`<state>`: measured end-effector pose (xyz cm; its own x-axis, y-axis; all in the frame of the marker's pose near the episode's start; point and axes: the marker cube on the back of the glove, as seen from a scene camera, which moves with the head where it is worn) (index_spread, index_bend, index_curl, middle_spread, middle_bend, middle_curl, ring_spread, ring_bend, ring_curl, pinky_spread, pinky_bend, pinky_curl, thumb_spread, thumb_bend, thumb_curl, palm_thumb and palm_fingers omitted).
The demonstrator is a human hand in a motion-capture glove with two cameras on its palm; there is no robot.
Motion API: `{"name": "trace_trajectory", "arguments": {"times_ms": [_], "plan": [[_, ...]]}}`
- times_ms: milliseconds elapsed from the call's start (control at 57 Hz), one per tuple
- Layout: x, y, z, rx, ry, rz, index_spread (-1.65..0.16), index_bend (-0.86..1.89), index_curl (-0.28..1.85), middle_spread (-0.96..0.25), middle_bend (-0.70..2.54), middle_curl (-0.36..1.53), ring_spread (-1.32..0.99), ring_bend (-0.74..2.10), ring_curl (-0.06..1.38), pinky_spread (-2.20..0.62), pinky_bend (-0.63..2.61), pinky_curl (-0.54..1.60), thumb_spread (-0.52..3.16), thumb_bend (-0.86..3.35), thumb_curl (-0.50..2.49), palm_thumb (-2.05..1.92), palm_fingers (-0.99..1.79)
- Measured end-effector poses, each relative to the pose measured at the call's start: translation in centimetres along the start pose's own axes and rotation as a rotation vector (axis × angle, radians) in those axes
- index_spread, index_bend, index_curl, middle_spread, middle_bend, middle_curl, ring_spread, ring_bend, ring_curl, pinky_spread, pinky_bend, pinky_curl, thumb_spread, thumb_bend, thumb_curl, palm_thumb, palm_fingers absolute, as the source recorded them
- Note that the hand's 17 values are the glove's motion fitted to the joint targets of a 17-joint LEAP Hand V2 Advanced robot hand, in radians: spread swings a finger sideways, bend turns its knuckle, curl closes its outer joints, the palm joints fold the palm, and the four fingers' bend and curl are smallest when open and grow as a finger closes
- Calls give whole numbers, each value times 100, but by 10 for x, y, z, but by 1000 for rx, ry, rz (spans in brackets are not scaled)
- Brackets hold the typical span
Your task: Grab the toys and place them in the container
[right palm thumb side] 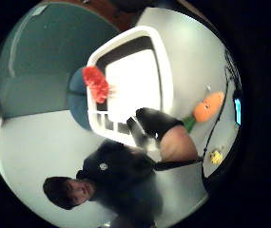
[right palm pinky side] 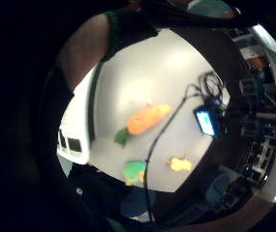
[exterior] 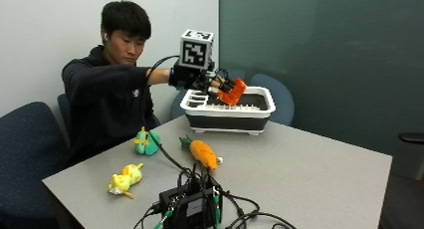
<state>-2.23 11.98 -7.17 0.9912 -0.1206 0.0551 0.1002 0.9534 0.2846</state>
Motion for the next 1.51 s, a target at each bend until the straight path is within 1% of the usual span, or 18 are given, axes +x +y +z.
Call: {"name": "trace_trajectory", "arguments": {"times_ms": [70,228,316,368,456,543,596,701,824,999,1122,1210,1297,1350,1437,1473,1490,1508], "plan": [[43,1,20,-7,-37,61,-31,20,41,-4,14,30,1,12,17,6,76,32,127,0,38,9,-17],[81,-16,109,-90,-14,153,-33,21,42,-6,14,28,1,13,14,7,74,31,132,-2,34,6,-15],[67,-12,176,-168,25,42,-33,20,42,-7,12,27,1,14,14,7,75,32,129,-3,33,0,-16],[65,-12,196,-148,-13,-26,-33,18,42,-7,12,26,1,13,13,8,79,33,127,-4,32,-2,-15],[64,-15,205,-25,-55,-51,-32,25,44,-7,16,26,2,7,9,8,92,36,126,0,33,4,-6],[66,-18,207,109,-59,-26,-29,32,44,-7,38,32,0,28,12,7,75,30,131,5,35,15,38],[67,-20,205,175,-49,-20,-28,35,46,-9,47,36,-4,38,15,4,67,28,136,8,36,20,54],[63,-22,201,261,-12,8,-28,38,52,-13,58,42,-18,73,24,-12,77,31,138,21,45,46,104],[58,-20,155,337,-3,50,-29,50,66,-19,70,52,-30,90,35,-24,94,41,126,24,55,60,110],[-11,-14,47,478,-46,18,-31,70,85,-23,89,66,-39,105,45,-33,106,51,109,22,66,66,101],[-61,-15,-20,528,-43,-99,-32,79,97,-24,98,74,-42,113,51,-36,111,56,100,20,73,66,92],[-108,-23,-43,533,-115,-175,-32,84,103,-25,103,79,-43,118,54,-37,114,59,94,19,77,66,87],[-113,-46,-30,505,210,-203,-32,87,108,-25,106,82,-43,117,56,-36,113,60,90,15,80,63,75],[-132,-54,-20,408,126,-145,-32,86,110,-24,105,84,-42,120,58,-36,114,62,88,13,81,62,68],[-157,-52,4,153,-24,-202,-30,70,108,-22,101,83,-36,111,58,-28,107,61,100,7,76,54,27],[-158,-47,9,96,-92,-238,-30,64,103,-19,86,77,-29,85,53,-19,110,62,108,-5,67,34,-21],[-155,-45,10,85,-114,-245,-30,63,101,-18,85,76,-27,81,53,-17,110,60,110,-5,66,32,-19],[-152,-43,10,80,-131,-245,-30,52,96,-15,68,70,-22,69,48,-14,111,59,109,-11,62,22,-50]]}}
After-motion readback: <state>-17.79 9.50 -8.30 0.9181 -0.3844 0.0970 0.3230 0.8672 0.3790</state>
